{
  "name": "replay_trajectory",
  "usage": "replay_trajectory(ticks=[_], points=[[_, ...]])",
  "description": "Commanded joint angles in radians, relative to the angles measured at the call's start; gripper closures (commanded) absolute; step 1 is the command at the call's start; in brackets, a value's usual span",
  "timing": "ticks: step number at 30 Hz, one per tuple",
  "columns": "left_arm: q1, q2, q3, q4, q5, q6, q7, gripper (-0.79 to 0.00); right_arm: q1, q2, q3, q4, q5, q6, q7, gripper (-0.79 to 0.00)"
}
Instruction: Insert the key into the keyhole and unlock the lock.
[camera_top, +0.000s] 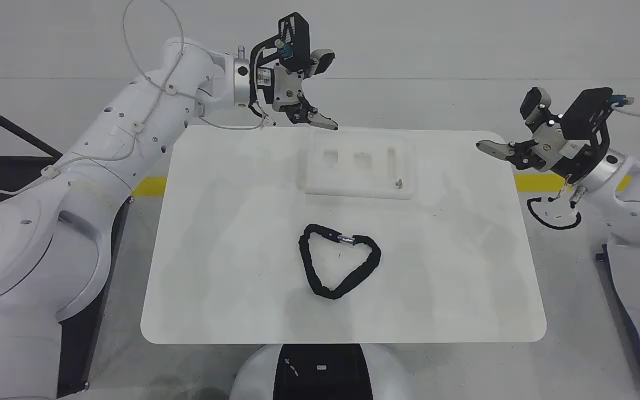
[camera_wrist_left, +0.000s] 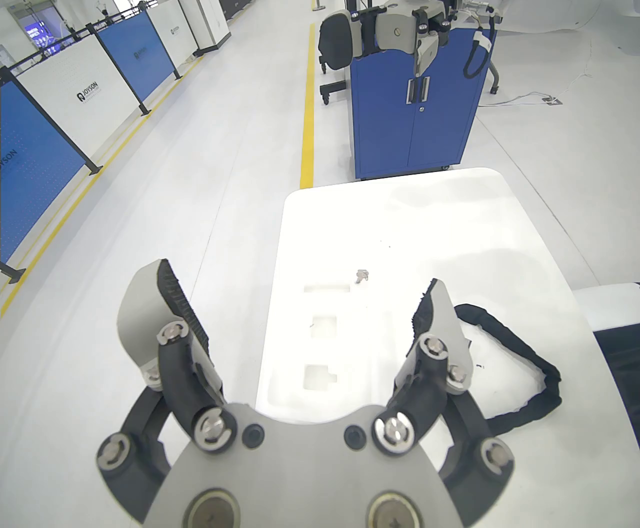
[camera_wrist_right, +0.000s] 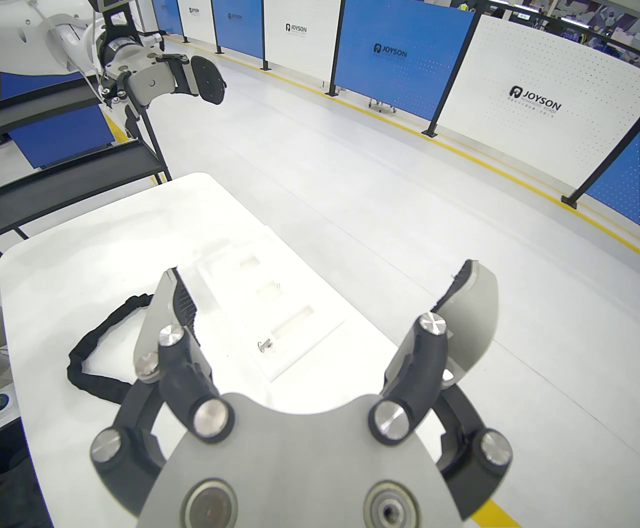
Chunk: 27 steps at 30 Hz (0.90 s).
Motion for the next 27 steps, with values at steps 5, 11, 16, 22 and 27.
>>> replay_trajectory(ticks=[5, 11, 16, 22, 27], points=[[0.0, 0.0, 0.0, 0.0, 0.0, 0.0, 0.0, -0.785, 0.0, 0.0, 0.0, 0.0, 0.0, 0.0, 0.0, -0.784], [0.0, 0.0, 0.0, 0.0, 0.0, 0.0, 0.0, -0.785, 0.0, 0.0, 0.0, 0.0, 0.0, 0.0, 0.0, -0.785], [0.0, 0.0, 0.0, 0.0, 0.0, 0.0, 0.0, -0.784, 0.0, 0.0, 0.0, 0.0, 0.0, 0.0, 0.0, -0.784], [0.0, 0.0, 0.0, 0.0, 0.0, 0.0, 0.0, -0.784, 0.0, 0.0, 0.0, 0.0, 0.0, 0.0, 0.0, -0.784], [0.0, 0.0, 0.0, 0.0, 0.0, 0.0, 0.0, -0.785, -0.015, -0.011, -0.057, 0.021, 0.021, 0.068, 0.018, -0.785]])
